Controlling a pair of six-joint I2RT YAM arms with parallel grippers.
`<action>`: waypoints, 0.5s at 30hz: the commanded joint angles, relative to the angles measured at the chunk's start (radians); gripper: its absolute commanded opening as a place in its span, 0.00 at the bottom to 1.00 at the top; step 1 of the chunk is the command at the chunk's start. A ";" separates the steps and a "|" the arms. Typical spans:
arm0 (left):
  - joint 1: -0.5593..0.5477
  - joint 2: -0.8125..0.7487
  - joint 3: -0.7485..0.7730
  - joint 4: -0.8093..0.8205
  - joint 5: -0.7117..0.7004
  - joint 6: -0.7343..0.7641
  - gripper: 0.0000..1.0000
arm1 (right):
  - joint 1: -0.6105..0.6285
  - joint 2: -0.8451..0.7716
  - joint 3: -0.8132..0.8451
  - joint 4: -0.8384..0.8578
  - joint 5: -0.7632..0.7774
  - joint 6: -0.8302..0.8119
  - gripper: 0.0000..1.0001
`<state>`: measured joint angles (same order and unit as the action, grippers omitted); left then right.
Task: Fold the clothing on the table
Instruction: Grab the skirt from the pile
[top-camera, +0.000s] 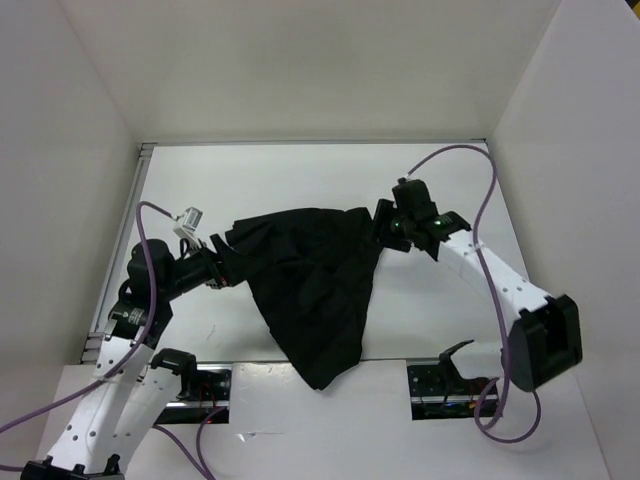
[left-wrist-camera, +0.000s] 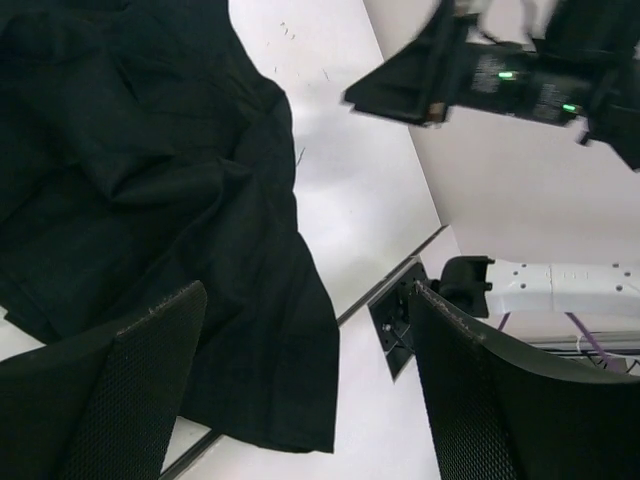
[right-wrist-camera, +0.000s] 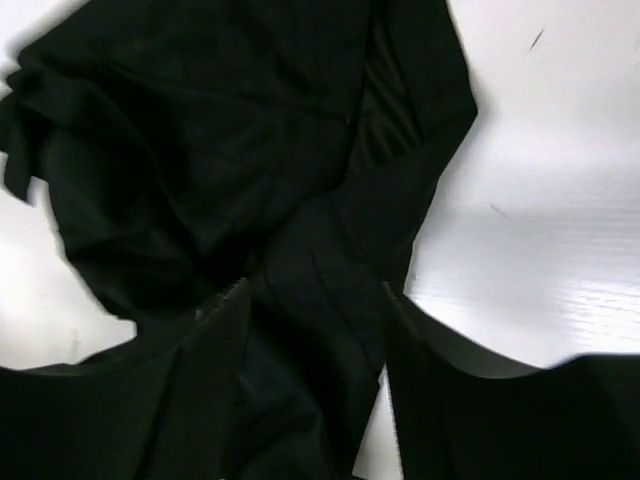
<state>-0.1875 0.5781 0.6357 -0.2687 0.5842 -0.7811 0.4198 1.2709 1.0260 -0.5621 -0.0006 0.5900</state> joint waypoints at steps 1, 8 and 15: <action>-0.006 -0.018 0.055 0.008 -0.017 0.046 0.89 | 0.036 0.164 0.011 -0.059 -0.082 -0.008 0.57; -0.006 -0.040 0.055 -0.010 -0.026 0.037 0.89 | 0.182 0.424 0.109 -0.150 0.215 -0.019 0.47; -0.006 -0.060 0.055 -0.030 -0.035 0.028 0.89 | 0.191 0.443 0.154 -0.159 0.321 -0.042 0.47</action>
<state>-0.1883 0.5289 0.6533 -0.3111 0.5560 -0.7605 0.6117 1.7267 1.1168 -0.6983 0.2050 0.5667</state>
